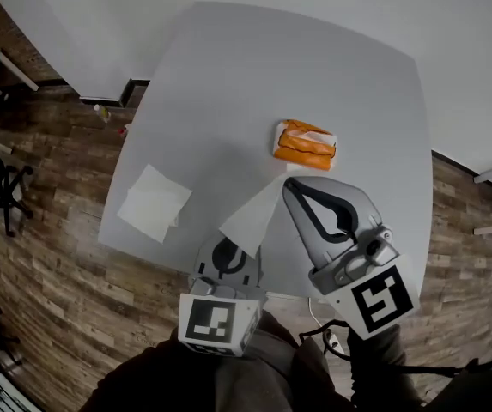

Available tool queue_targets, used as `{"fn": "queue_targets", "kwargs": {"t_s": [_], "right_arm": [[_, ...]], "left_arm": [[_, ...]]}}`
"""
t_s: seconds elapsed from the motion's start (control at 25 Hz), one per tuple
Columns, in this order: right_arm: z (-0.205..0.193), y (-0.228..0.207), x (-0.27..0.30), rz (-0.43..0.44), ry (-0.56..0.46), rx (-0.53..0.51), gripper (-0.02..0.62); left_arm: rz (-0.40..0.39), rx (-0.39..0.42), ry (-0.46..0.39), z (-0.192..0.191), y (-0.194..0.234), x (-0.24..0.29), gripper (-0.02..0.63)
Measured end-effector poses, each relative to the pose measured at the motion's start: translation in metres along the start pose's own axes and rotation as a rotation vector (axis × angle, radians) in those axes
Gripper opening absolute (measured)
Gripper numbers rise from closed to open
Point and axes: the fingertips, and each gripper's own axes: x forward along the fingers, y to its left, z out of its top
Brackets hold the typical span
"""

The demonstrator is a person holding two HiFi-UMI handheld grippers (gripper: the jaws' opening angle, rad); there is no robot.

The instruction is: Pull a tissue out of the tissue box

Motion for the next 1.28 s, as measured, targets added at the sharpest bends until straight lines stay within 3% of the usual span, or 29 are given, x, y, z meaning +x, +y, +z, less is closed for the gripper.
{"fn": "queue_targets", "kwargs": {"t_s": [0.36, 0.52, 0.76, 0.96, 1.28], "right_arm": [[0.012, 0.073, 0.125, 0.039, 0.03, 0.042, 0.003], [0.034, 0.092, 0.181, 0.002, -0.029, 0.049, 0.003], [0.044, 0.104, 0.215, -0.101, -0.096, 0.08, 0.003], [0.007, 0.123, 0.221, -0.146, -0.089, 0.207, 0.003], [-0.095, 0.171, 0.224, -0.136, 0.124, 0.273, 0.003]], "left_arm": [[0.114, 0.012, -0.059, 0.026, 0.116, -0.096, 0.0], [0.168, 0.05, -0.076, 0.039, 0.171, -0.134, 0.0], [0.212, 0.051, -0.074, 0.041, 0.223, -0.161, 0.0], [0.218, 0.04, -0.054, 0.032, 0.246, -0.173, 0.0], [0.178, 0.031, -0.02, 0.016, 0.256, -0.168, 0.0]]}}
